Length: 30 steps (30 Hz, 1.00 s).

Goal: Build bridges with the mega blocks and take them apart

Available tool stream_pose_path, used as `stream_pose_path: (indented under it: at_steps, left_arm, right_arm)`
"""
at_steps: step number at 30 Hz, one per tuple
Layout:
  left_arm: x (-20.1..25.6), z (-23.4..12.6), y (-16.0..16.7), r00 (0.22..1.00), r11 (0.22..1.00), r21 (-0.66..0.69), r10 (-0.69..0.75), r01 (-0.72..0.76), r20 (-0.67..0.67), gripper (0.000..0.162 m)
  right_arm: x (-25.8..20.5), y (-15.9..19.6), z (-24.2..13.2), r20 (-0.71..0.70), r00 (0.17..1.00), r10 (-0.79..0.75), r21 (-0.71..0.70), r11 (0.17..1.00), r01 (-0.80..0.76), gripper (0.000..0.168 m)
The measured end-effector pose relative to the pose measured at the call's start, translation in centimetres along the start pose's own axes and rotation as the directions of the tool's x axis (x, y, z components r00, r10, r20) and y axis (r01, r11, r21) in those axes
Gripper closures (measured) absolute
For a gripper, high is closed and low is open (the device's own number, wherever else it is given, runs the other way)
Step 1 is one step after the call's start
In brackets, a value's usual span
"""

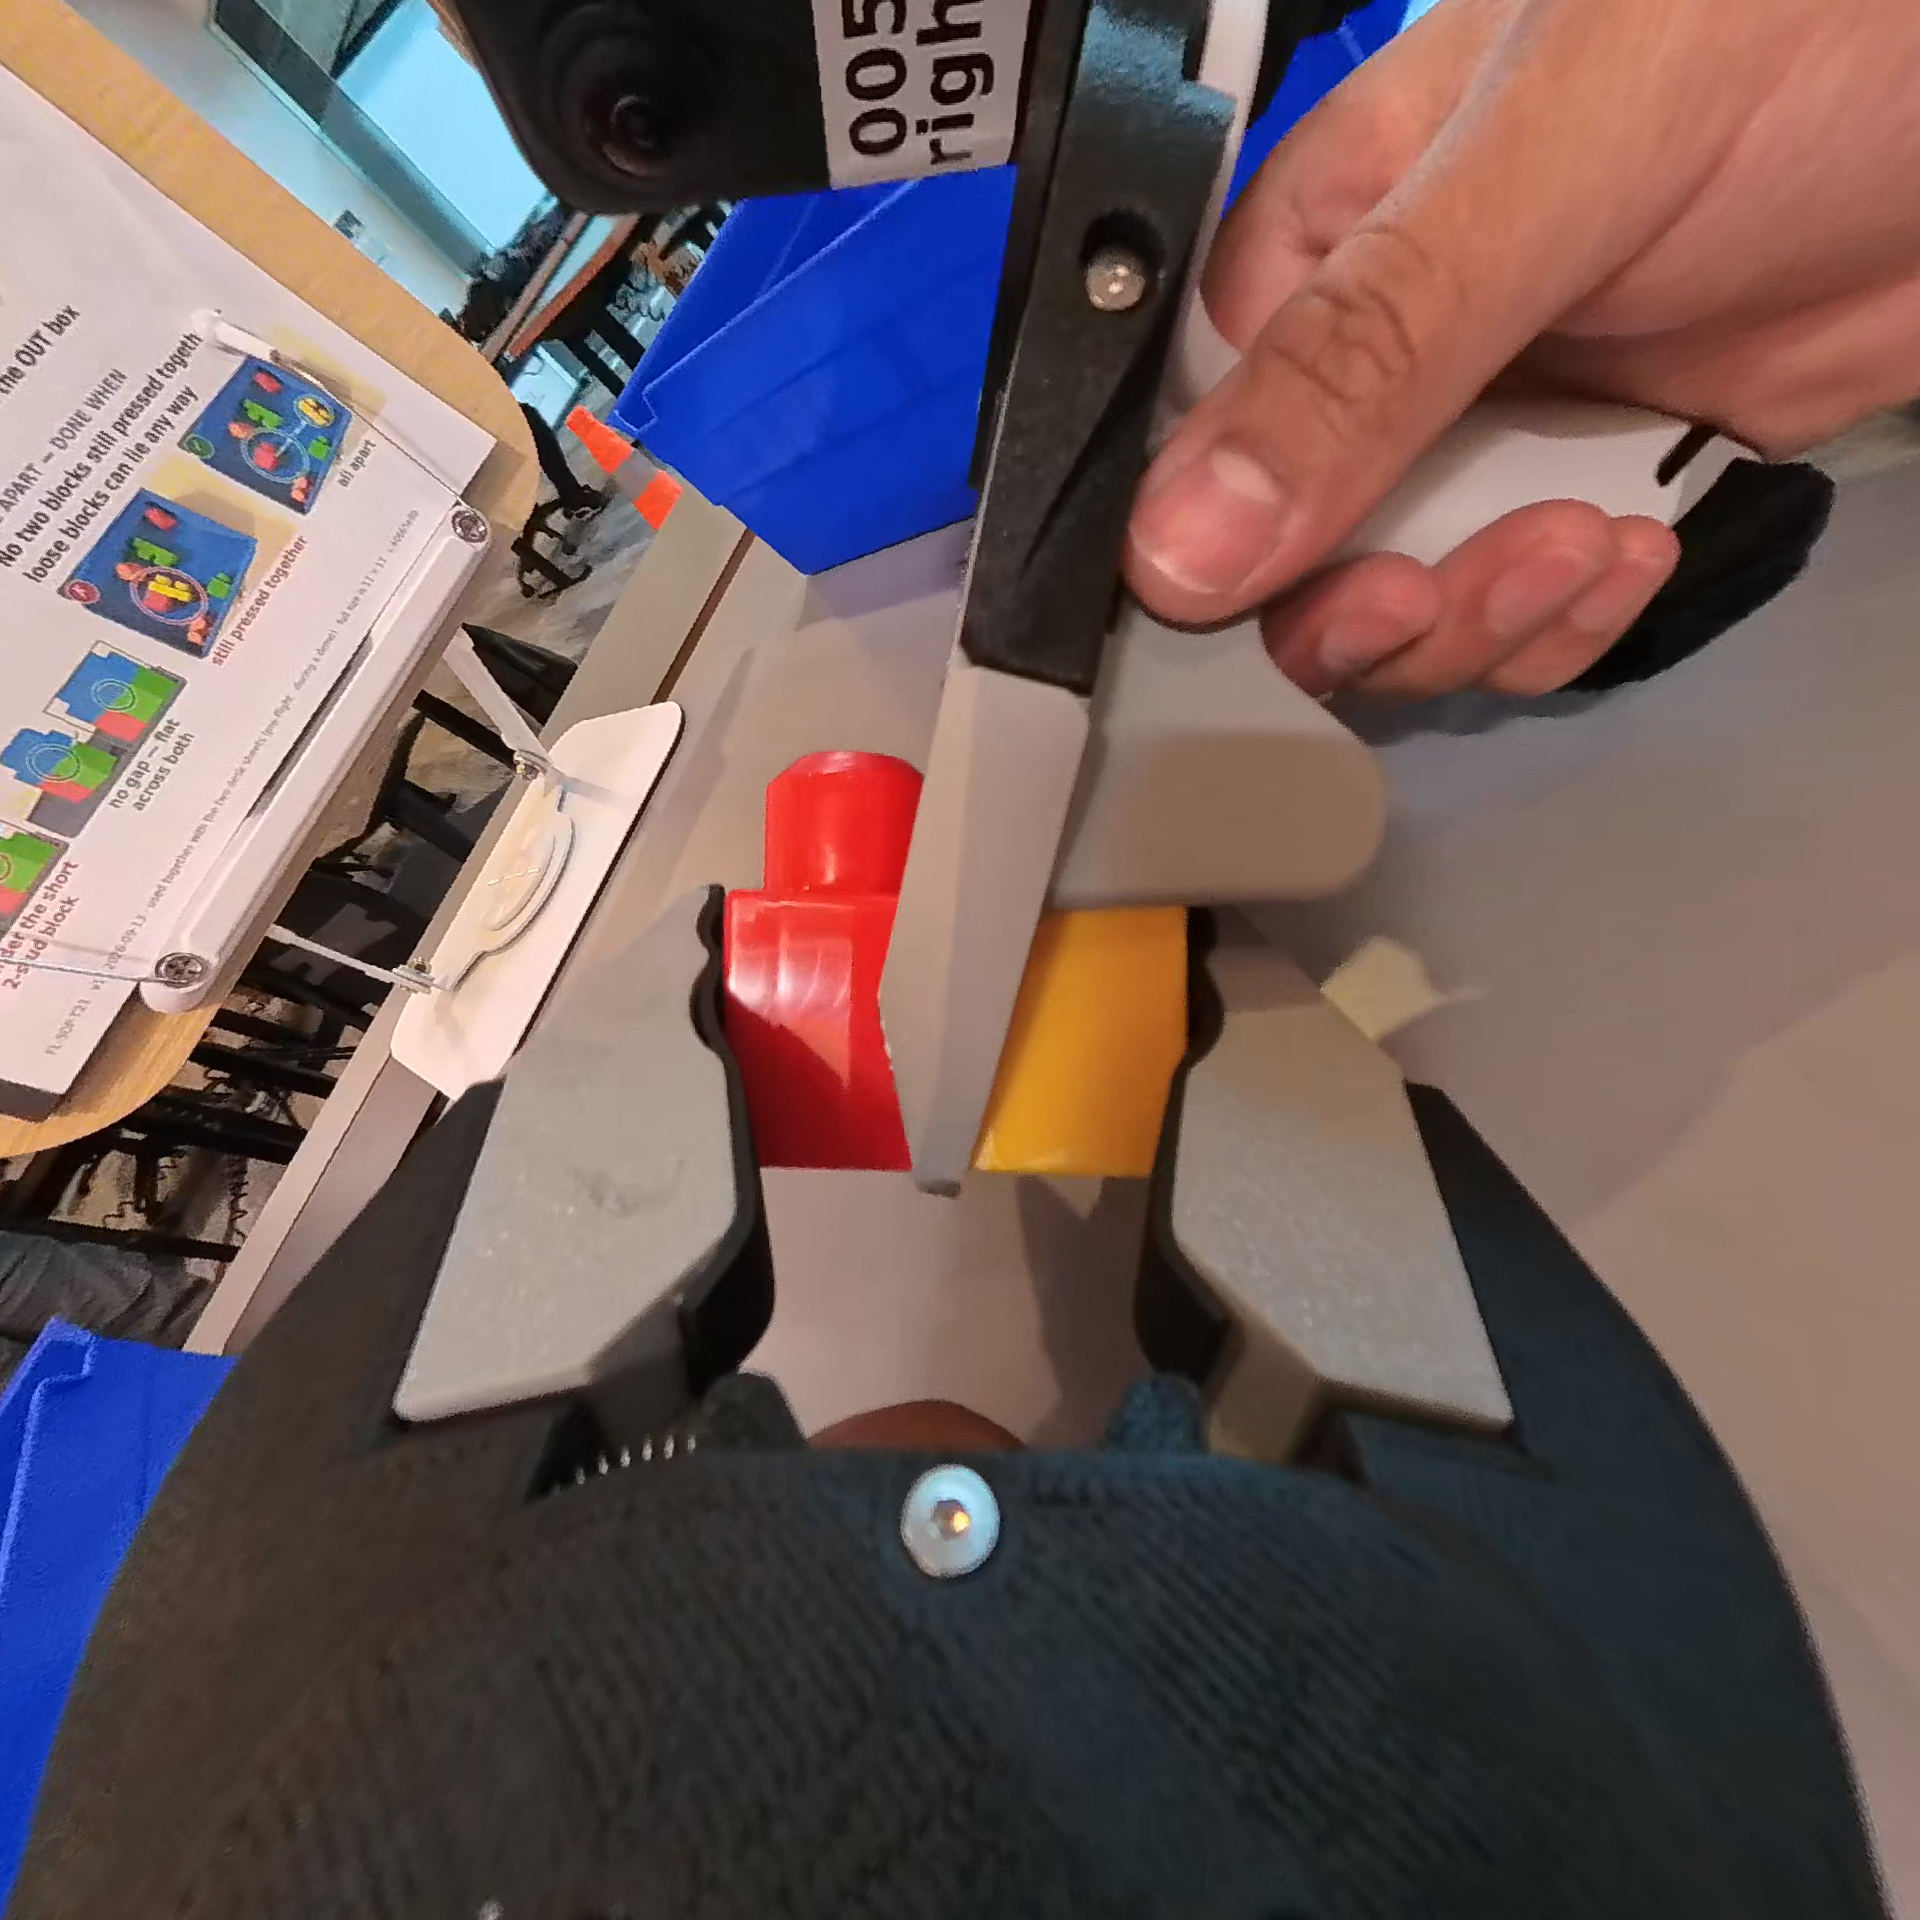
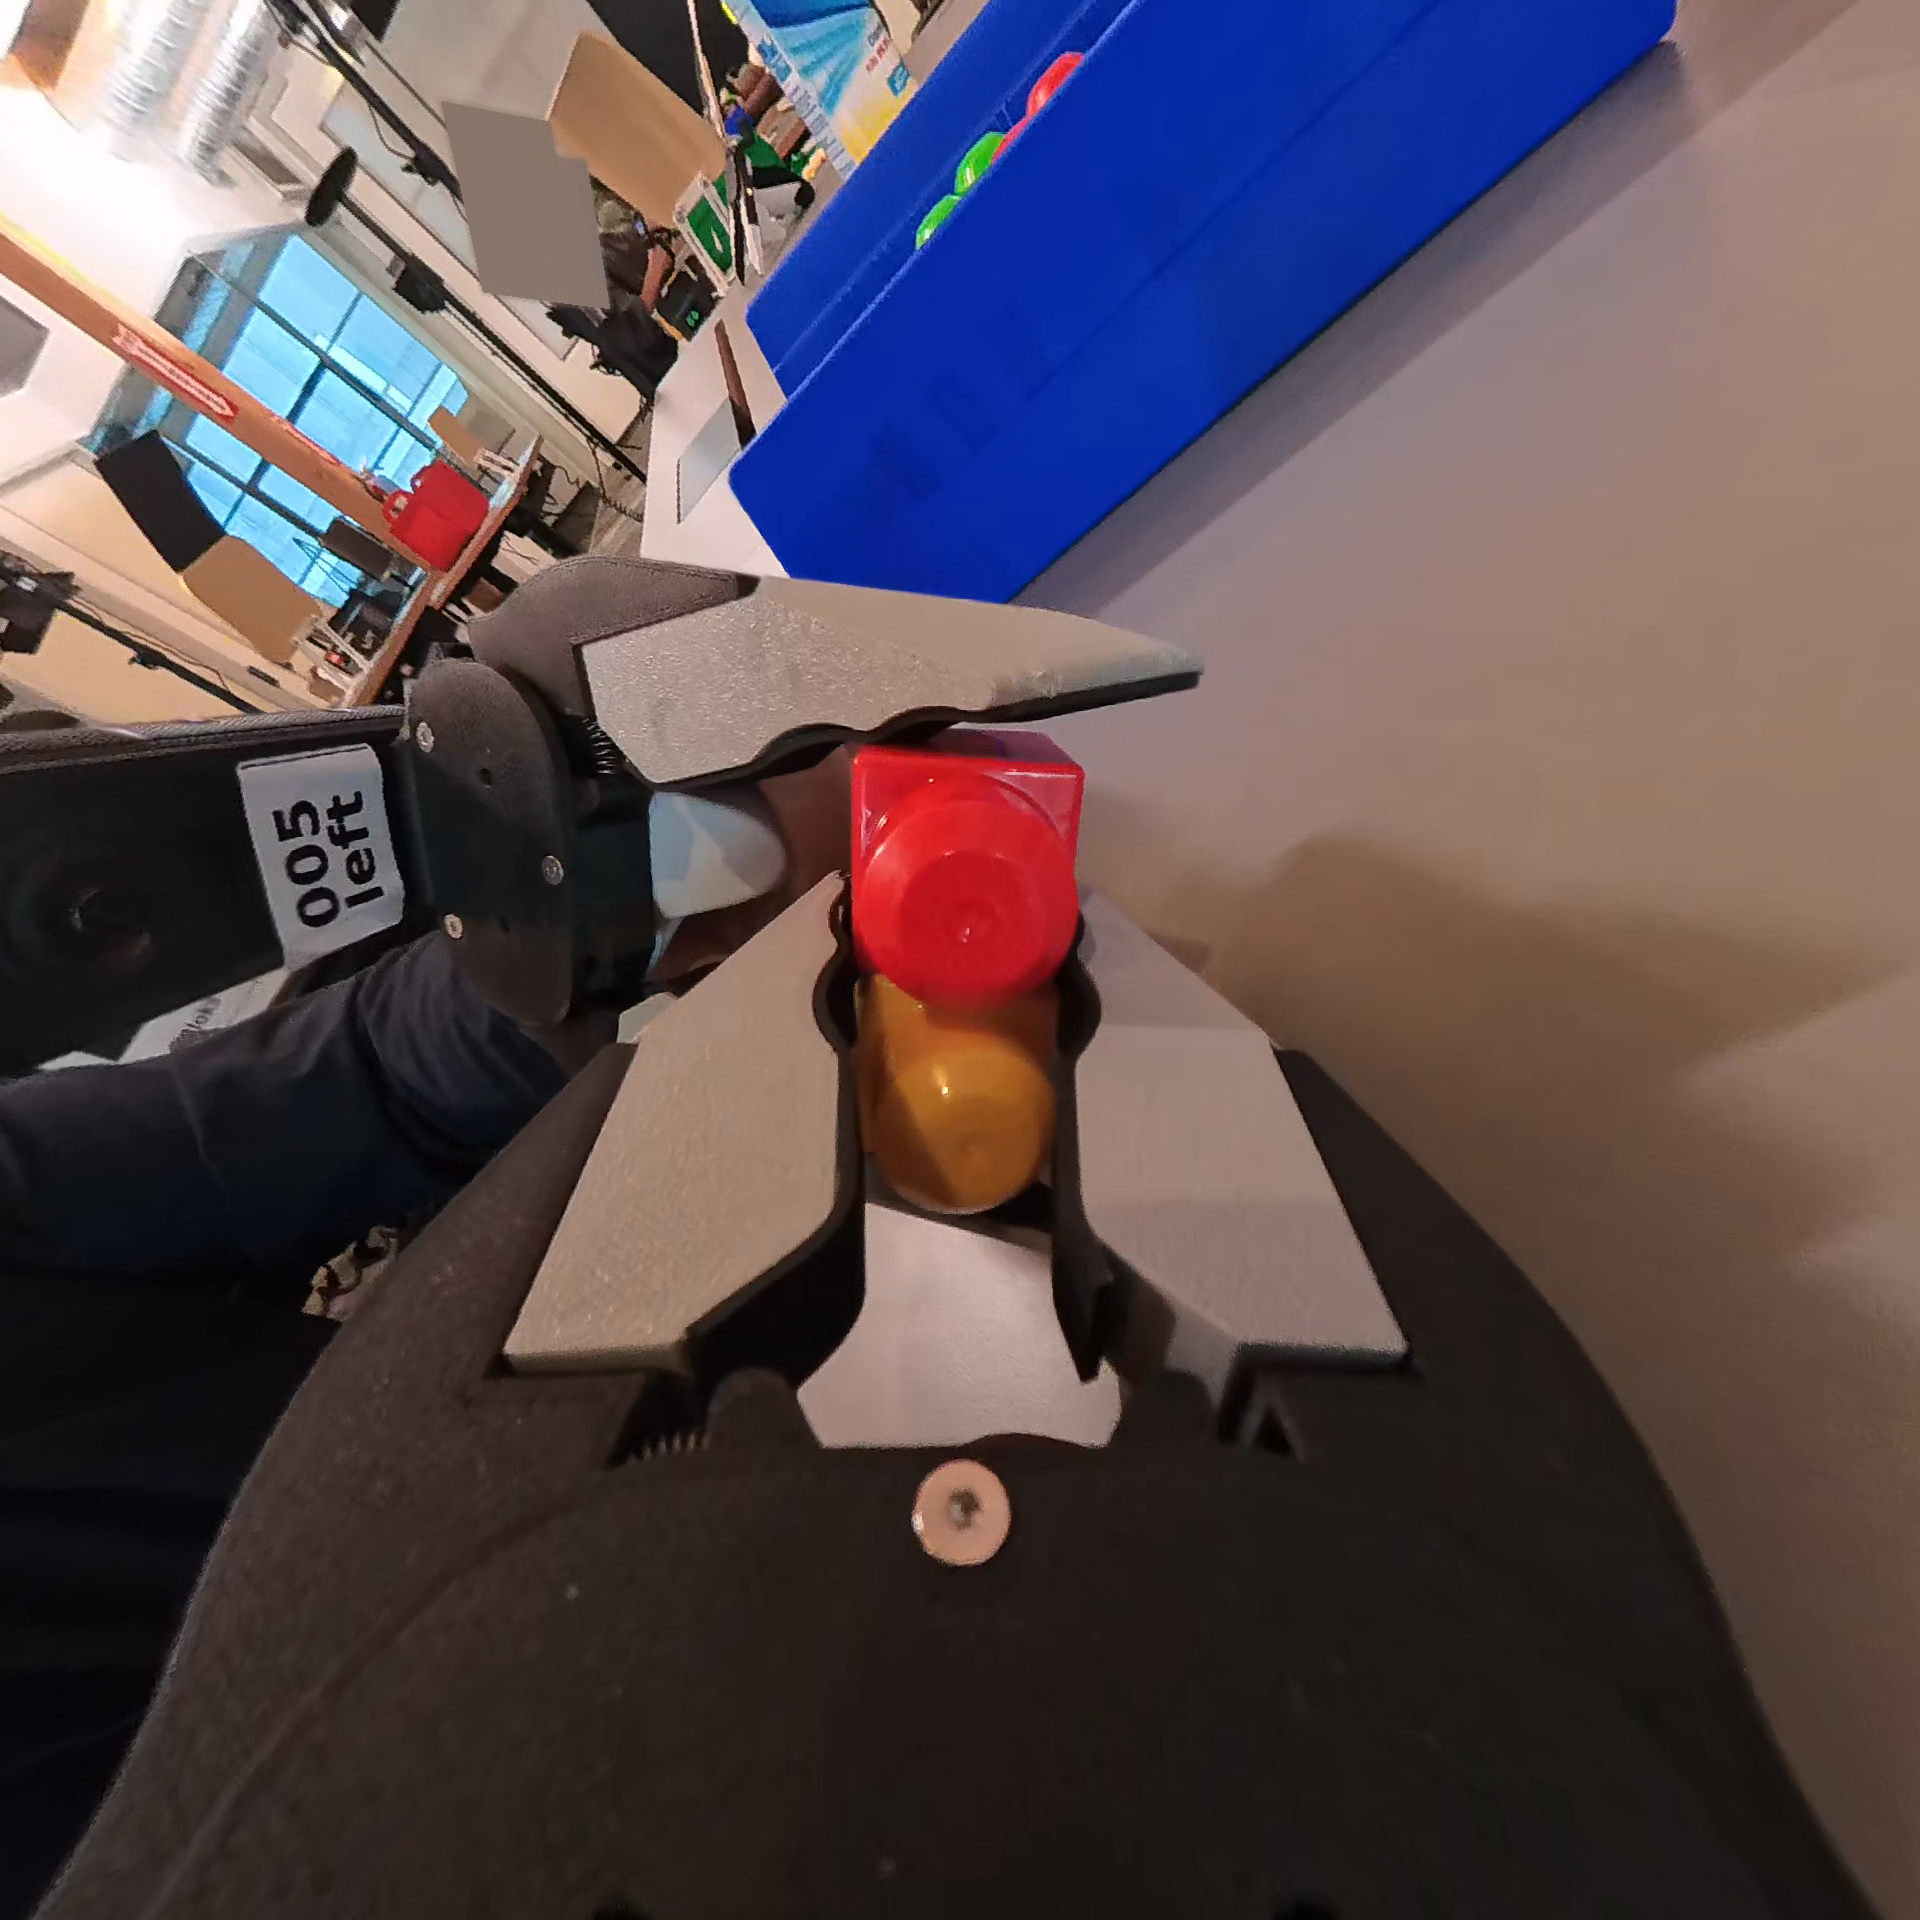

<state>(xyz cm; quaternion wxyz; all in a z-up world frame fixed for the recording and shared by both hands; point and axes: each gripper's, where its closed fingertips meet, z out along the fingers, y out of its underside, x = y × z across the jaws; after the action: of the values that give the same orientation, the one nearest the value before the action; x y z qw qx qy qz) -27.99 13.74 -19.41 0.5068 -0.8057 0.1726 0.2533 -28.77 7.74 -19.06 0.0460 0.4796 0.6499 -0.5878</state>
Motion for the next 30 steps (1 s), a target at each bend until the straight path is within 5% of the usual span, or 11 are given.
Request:
stream_pose_path:
  at_steps: [30]
  left_arm:
    - [-0.5,-0.3,-0.1,0.998,0.998,0.030,-0.057,0.057,-0.007,0.075]
  right_arm:
    - [-0.3,-0.7,-1.0,0.012,1.000,0.000,0.028,1.000,0.000,0.135]
